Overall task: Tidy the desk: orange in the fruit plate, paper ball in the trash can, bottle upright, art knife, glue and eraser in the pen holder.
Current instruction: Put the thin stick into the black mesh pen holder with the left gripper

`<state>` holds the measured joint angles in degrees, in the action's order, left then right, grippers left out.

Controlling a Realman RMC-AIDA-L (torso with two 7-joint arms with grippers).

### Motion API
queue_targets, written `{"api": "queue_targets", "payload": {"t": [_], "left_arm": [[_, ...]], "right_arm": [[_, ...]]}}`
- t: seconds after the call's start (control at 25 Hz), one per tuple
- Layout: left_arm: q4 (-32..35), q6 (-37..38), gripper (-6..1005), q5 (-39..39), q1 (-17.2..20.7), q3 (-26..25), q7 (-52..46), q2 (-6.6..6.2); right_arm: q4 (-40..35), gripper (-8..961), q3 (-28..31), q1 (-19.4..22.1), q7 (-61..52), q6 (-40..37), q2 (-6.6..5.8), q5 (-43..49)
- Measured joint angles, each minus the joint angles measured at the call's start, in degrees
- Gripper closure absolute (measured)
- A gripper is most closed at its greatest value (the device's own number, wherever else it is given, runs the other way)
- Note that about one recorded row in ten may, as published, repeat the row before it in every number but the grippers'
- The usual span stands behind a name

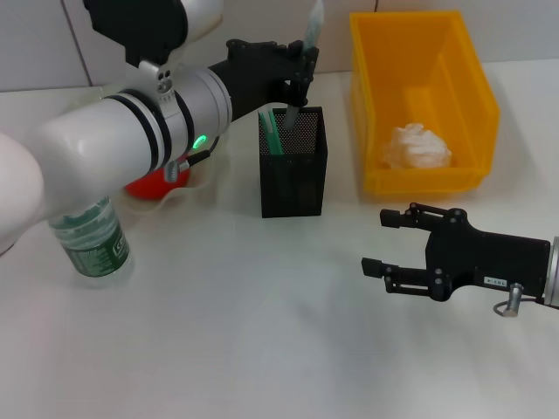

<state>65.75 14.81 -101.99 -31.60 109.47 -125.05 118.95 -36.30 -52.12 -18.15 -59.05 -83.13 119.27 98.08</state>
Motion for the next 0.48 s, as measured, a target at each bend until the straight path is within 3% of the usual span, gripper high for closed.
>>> {"api": "queue_targets", "payload": {"t": [0.48], "left_arm": [[-2.0, -0.3, 828, 0.9, 0.7, 0.8, -0.5, 0.15]], "right_arm": [[0.0, 188, 0.0, 0.0, 0.0, -0.1, 0.00, 0.0]]}}
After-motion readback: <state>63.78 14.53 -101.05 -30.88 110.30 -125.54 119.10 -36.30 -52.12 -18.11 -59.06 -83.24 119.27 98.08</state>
